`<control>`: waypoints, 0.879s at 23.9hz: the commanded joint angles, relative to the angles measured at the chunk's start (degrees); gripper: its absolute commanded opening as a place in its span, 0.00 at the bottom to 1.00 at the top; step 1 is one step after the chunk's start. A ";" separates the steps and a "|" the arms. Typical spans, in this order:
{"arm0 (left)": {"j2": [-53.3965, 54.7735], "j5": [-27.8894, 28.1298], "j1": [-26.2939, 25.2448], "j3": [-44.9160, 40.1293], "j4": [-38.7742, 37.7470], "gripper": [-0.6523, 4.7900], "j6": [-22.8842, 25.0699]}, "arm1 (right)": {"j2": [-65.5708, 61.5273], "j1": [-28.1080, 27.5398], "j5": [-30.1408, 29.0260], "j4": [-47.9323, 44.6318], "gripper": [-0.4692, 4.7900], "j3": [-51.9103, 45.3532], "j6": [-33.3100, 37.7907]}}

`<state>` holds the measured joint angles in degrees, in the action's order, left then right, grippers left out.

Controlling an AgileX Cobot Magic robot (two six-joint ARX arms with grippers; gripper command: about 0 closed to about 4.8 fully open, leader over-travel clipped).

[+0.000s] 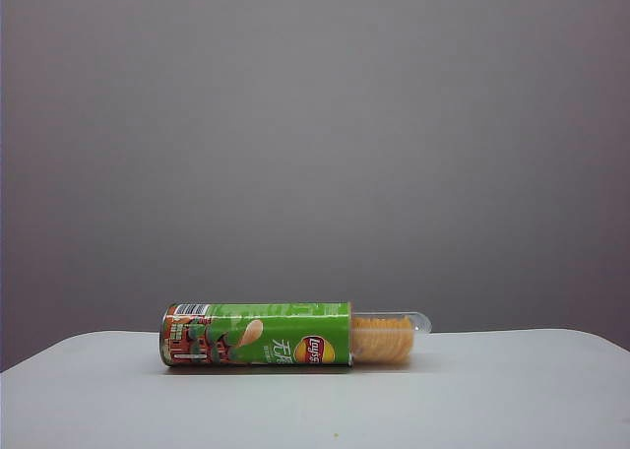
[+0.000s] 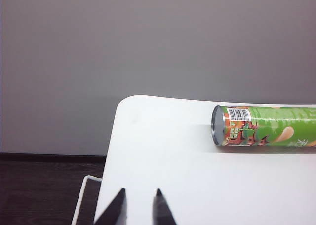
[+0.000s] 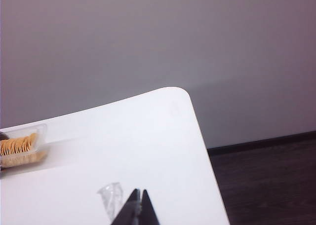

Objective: Pick up the green tub of chips from the desk, push the transparent container that's holding the chips and has slipped out back in, and finally put the chips back on the desk.

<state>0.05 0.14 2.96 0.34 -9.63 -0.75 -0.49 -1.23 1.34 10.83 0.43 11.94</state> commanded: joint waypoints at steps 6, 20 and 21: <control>0.00 0.09 -0.07 0.04 1.18 0.25 -1.62 | -0.02 -0.02 0.00 -0.35 0.08 -0.37 -0.15; 13.09 -1.49 -0.13 20.13 6.67 0.25 0.39 | -1.55 -0.02 0.28 -4.76 0.08 3.54 7.72; 16.22 -1.53 -0.13 21.81 6.84 0.25 2.36 | -2.27 -0.02 0.33 -4.79 0.08 4.48 7.72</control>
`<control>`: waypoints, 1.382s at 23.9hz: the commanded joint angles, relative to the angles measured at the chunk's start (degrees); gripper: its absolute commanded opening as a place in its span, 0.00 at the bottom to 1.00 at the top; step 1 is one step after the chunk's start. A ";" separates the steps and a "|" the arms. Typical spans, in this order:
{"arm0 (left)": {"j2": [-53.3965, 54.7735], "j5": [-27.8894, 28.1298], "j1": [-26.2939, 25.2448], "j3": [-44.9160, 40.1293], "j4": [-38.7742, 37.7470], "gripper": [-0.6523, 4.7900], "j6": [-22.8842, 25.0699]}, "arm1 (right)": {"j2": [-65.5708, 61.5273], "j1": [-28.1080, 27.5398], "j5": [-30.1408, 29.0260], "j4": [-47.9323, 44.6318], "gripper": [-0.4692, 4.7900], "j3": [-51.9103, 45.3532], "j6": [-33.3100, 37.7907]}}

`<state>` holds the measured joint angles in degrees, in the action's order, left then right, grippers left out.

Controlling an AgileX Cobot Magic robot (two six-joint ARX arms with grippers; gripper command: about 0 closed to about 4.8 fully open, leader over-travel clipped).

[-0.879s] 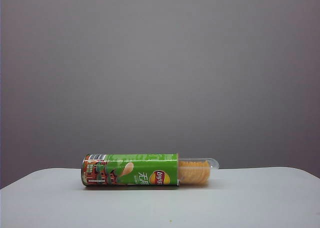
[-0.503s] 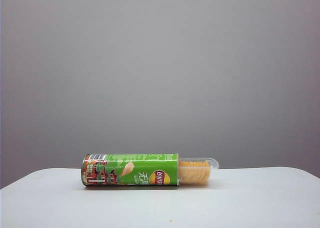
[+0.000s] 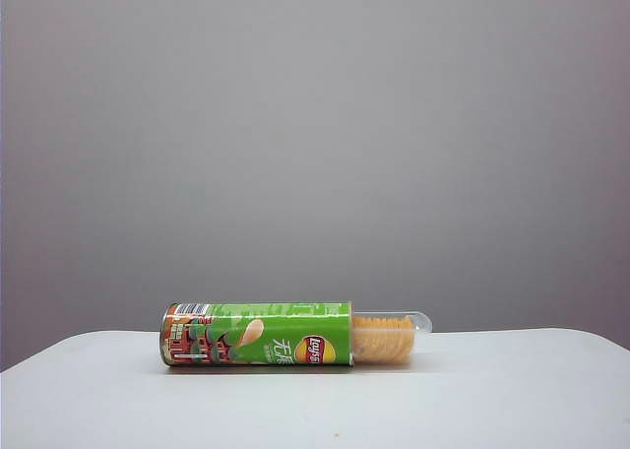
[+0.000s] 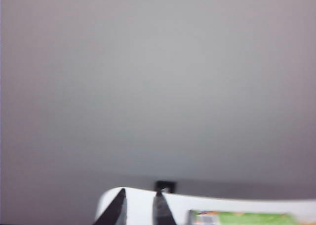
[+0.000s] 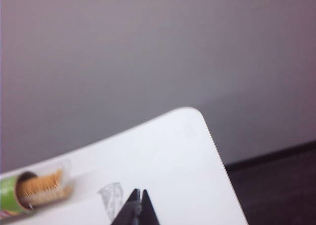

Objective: Pick up the green tub of chips from the desk, push the transparent container that's holding the chips and has slipped out back in, and finally put the chips back on the desk.

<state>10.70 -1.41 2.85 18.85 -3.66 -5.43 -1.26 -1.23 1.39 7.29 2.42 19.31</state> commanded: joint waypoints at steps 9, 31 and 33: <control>42.62 -20.33 0.00 26.84 4.20 0.25 29.42 | -27.28 -4.66 -6.49 -9.38 0.08 13.05 0.15; 106.42 -29.75 3.06 76.63 -34.47 0.93 68.04 | -93.11 -12.61 -46.49 -12.28 0.08 52.87 -6.84; 110.81 -25.46 4.76 81.53 -39.06 1.00 70.29 | -94.77 -12.61 -49.07 -11.58 0.08 52.87 -6.86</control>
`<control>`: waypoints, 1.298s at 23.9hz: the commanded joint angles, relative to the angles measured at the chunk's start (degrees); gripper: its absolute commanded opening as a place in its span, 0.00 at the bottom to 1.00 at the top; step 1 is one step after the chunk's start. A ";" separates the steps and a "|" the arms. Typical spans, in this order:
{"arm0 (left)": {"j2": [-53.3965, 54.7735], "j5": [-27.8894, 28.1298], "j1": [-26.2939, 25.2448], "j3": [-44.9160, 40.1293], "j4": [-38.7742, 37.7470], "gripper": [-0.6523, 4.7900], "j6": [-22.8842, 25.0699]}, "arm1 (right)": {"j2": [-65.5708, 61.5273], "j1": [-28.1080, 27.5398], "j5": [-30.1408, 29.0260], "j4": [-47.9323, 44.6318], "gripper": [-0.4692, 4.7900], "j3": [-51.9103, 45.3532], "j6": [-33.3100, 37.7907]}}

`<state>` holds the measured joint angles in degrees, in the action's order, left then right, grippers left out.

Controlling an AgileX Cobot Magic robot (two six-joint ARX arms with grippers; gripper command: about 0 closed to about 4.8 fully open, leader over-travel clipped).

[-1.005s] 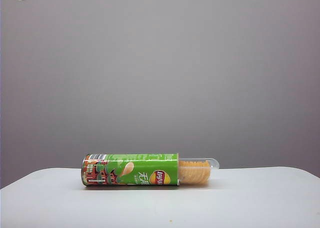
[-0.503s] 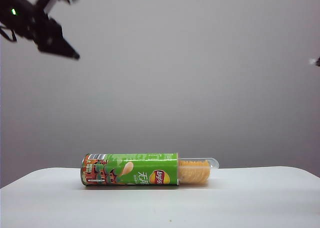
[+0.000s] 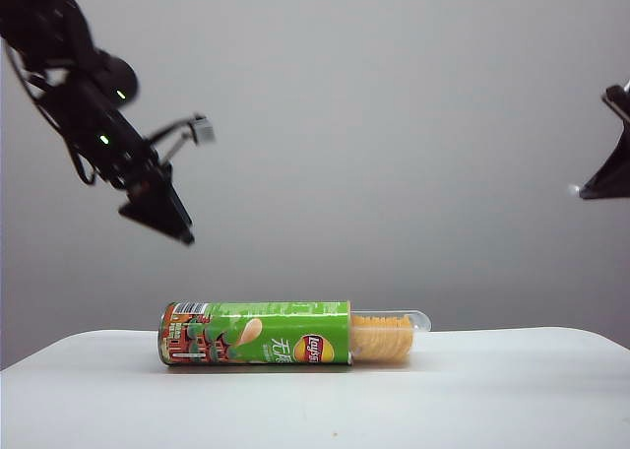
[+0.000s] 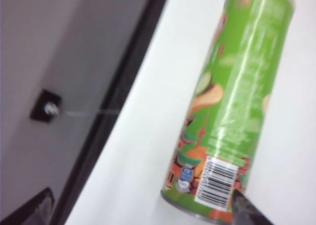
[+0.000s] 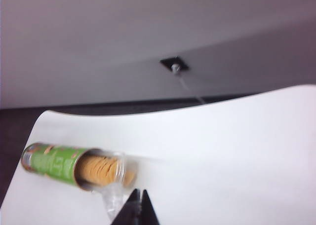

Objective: Pick up the green tub of chips from the desk, push the transparent container that's holding the chips and has slipped out back in, and finally put the chips back on the desk.

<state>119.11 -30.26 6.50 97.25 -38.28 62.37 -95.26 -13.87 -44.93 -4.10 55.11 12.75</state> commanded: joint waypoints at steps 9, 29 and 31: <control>11.10 10.14 7.21 5.70 -6.19 1.00 7.28 | -2.08 0.00 -3.28 1.33 0.08 0.13 -0.61; 15.15 16.17 10.12 5.79 -5.11 0.68 7.39 | -2.08 0.09 -4.66 2.49 0.08 0.11 -0.98; 13.44 16.02 11.02 5.79 -6.36 0.68 7.26 | -2.08 0.61 -6.88 2.49 0.08 0.13 -0.98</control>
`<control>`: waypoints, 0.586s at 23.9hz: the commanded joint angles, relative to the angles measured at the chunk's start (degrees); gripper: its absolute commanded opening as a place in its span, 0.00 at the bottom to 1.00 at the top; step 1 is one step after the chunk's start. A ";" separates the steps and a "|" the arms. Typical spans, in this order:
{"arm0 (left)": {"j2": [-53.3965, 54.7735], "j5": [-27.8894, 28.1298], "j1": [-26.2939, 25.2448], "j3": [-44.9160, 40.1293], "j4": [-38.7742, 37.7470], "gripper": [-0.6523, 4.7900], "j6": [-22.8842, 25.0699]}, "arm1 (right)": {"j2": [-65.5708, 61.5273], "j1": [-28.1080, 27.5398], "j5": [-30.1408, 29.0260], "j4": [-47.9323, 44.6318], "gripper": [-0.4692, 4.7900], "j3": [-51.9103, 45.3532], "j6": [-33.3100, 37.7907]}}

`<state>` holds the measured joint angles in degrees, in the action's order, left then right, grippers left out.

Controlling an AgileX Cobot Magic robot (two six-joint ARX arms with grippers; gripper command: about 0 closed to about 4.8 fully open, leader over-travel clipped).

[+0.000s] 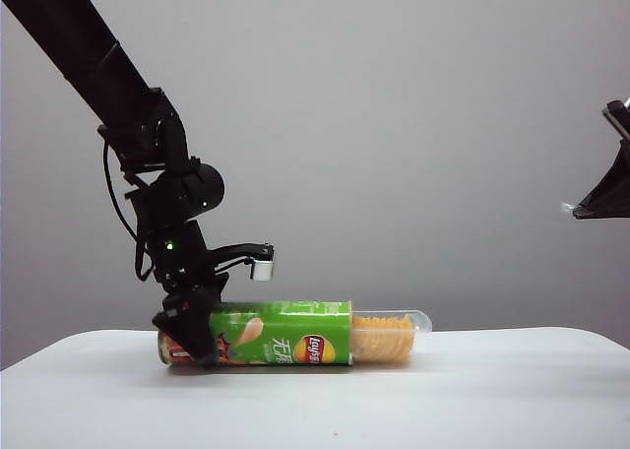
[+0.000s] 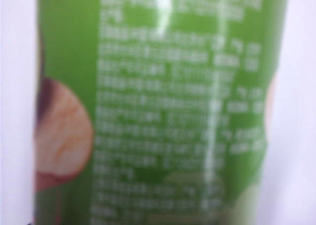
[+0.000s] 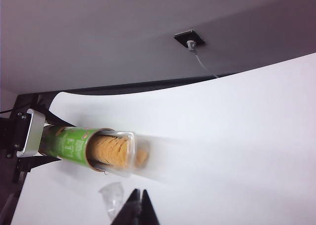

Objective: Pick up the green tub of chips from the desk, push the transparent container that's holding the chips and has slipped out back in, and finally put the chips back on the desk.

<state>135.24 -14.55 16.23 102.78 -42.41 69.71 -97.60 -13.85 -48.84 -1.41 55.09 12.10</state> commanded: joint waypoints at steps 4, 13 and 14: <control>-6.58 -1.25 2.64 0.26 -3.48 0.68 -2.75 | -0.26 0.87 -12.17 -0.35 0.24 0.15 -0.33; -14.95 -5.27 5.60 0.26 -5.05 0.68 -3.78 | -0.42 1.42 -20.22 -0.11 0.59 0.15 -0.04; -14.99 -5.46 5.92 0.26 -5.05 0.68 -3.78 | -0.42 1.57 -20.59 -0.11 0.59 0.15 -0.04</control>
<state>120.62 -18.41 21.54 102.94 -47.70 66.11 -98.28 -12.53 -67.77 -1.02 55.11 12.03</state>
